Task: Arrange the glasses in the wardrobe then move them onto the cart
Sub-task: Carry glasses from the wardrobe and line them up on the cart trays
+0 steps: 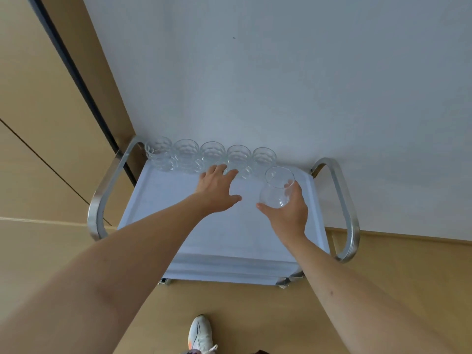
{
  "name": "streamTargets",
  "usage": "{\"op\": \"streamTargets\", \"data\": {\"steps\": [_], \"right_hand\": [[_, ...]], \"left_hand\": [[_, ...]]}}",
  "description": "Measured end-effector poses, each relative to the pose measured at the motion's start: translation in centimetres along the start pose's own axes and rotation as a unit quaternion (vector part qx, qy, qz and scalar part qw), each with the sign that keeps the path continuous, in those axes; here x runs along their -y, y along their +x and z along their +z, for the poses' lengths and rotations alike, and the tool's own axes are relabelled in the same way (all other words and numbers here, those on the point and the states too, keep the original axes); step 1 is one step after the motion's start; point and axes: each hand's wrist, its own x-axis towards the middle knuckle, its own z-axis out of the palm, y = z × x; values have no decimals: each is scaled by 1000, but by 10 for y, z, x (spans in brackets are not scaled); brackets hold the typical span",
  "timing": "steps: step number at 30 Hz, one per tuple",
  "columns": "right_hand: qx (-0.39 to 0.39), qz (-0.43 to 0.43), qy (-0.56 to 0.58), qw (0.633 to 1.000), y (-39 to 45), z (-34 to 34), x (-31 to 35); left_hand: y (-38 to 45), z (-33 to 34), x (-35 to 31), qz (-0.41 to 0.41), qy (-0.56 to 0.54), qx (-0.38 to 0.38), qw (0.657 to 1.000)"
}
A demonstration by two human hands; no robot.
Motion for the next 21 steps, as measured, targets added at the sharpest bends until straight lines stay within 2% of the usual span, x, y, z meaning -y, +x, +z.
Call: {"op": "streamTargets", "data": {"steps": [10, 21], "right_hand": [[47, -35, 29, 998, -64, -40, -15], [104, -29, 61, 992, -143, -81, -36]], "left_hand": [[-86, 19, -33, -50, 13, -21, 998], [-189, 30, -73, -89, 38, -27, 995]]}}
